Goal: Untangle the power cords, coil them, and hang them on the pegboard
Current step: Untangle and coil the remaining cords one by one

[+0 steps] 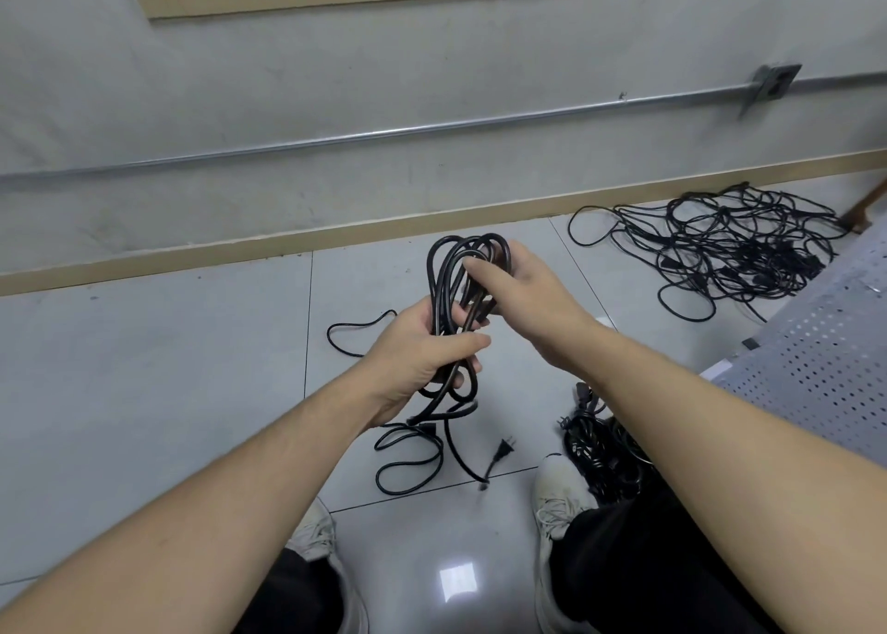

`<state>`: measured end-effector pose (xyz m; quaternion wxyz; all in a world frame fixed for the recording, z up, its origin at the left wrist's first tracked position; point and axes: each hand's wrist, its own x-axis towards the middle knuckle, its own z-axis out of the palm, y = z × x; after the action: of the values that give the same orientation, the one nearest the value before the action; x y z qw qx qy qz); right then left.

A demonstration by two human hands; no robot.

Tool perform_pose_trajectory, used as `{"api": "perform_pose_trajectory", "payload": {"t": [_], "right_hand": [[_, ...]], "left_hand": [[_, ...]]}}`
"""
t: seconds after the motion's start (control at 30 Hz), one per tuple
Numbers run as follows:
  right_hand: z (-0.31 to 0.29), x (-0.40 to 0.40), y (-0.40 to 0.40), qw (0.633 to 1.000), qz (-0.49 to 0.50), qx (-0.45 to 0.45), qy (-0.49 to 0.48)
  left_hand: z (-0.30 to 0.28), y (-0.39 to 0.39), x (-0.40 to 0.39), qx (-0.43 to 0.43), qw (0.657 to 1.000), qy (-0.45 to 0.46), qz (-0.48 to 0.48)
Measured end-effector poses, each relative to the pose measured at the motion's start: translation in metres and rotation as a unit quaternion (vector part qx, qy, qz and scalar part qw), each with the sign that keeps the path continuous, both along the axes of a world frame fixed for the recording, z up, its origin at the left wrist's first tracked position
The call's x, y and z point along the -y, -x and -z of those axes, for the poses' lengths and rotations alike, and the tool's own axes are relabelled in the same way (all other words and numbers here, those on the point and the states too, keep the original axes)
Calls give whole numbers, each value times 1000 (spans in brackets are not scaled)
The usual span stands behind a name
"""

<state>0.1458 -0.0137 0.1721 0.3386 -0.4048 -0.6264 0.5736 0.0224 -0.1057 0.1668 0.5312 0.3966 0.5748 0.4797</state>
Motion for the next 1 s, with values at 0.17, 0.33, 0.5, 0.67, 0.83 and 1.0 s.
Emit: {"api": "perform_pose_trajectory", "payload": {"t": [0.17, 0.33, 0.5, 0.67, 0.83, 1.0], "right_hand": [[-1, 1, -2, 996, -16, -72, 46], [-6, 9, 8, 986, 42, -149, 60], [-15, 10, 6, 987, 96, -130, 18], [-15, 9, 9, 989, 106, -104, -17], [-3, 23, 17, 977, 31, -112, 179], [21, 44, 19, 951, -239, 5, 197]], "left_hand": [[0, 0, -2, -14, 999, -7, -42], [-9, -3, -2, 32, 999, 13, 5], [-20, -1, 9, 86, 991, 18, 105], [-21, -4, 16, 154, 983, 28, 95], [-18, -5, 9, 163, 986, -11, -33], [-13, 21, -12, 151, 969, -48, -187]]}}
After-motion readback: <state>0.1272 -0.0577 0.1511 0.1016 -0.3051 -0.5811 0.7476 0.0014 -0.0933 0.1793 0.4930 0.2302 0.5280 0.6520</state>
